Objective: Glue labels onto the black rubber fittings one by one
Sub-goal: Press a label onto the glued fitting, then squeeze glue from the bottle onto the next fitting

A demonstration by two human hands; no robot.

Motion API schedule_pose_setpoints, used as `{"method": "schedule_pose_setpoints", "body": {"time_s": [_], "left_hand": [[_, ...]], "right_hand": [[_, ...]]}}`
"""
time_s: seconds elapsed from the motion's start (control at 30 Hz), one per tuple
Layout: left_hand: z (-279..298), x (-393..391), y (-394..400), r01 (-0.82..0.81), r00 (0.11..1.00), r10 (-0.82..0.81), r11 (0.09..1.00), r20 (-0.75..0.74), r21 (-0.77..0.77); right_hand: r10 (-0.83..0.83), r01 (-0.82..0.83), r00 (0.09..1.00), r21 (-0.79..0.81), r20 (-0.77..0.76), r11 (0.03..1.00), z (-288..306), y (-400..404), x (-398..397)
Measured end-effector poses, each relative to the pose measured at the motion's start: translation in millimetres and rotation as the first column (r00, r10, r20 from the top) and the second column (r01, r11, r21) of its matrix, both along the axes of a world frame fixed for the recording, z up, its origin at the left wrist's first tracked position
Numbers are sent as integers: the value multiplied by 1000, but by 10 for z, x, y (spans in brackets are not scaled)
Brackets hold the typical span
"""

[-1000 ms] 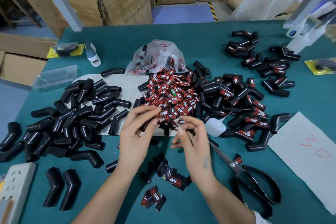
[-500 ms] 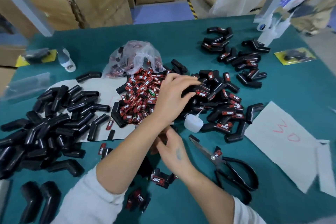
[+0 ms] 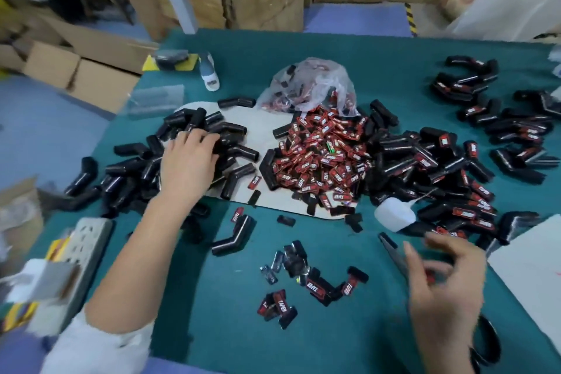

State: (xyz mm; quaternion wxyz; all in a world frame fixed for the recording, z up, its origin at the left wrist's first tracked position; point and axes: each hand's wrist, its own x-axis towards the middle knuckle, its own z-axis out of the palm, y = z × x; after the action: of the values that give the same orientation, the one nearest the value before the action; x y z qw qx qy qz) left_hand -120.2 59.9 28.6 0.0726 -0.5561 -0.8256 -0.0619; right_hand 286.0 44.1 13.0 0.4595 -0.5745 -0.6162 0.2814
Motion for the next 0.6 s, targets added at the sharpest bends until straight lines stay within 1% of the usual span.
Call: {"method": "schedule_pose_setpoints", "body": {"time_s": [0.03,0.07,0.1,0.13,0.17,0.23,0.3,0.33,0.37,0.4,0.43,0.47,0.5,0.53,0.57,0.6], "left_hand": [[3,-47,14,-2,1000,1,999,-19,-33],[11,-74,37,2,999,-4,999,-37,-44],[24,-88,67,4,998,-7,999,-59,-49],[40,-93,97,0,997,-4,998,-77,-56],[60,-90,118,-7,996,1,998,-88,-65],[103,-52,103,-1,996,-4,999,-88,-50],[145,62,11,47,996,-43,998,-75,44],[164,159,-53,83,996,-79,990,-45,117],[178,277,-120,123,992,-129,974,19,191],[179,408,-185,145,972,-189,951,141,272],[171,544,-242,135,915,-251,928,317,346],[150,684,-288,104,794,-315,913,520,395],[119,823,-321,66,615,-365,907,699,415],[82,955,-341,22,422,-386,909,820,416],[37,1076,-348,-25,247,-388,914,888,406],[-21,1180,-339,-66,100,-387,917,917,394]], "right_hand": [[-22,23,1000,-90,6,996,-19,72,60],[-28,36,999,-191,44,981,-30,147,100],[-13,42,994,-271,111,962,-39,218,120],[20,38,984,-314,178,949,-46,278,120],[58,21,971,-325,231,946,-49,318,108],[107,-13,939,-276,328,961,-58,370,75],[97,-9,893,-198,439,980,-80,410,55],[80,3,879,-174,470,985,-89,424,44],[68,12,874,-161,482,987,-101,435,33],[62,18,871,-158,487,987,-100,446,16],[65,14,873,-158,483,987,-92,458,-3],[67,9,878,-157,474,988,-66,467,-22],[70,-4,889,-145,453,989,-36,460,-36],[80,-24,914,-145,397,989,16,439,-53],[87,-41,946,-151,312,988,61,417,-69],[83,-48,978,-179,190,983,128,397,-89]]}}
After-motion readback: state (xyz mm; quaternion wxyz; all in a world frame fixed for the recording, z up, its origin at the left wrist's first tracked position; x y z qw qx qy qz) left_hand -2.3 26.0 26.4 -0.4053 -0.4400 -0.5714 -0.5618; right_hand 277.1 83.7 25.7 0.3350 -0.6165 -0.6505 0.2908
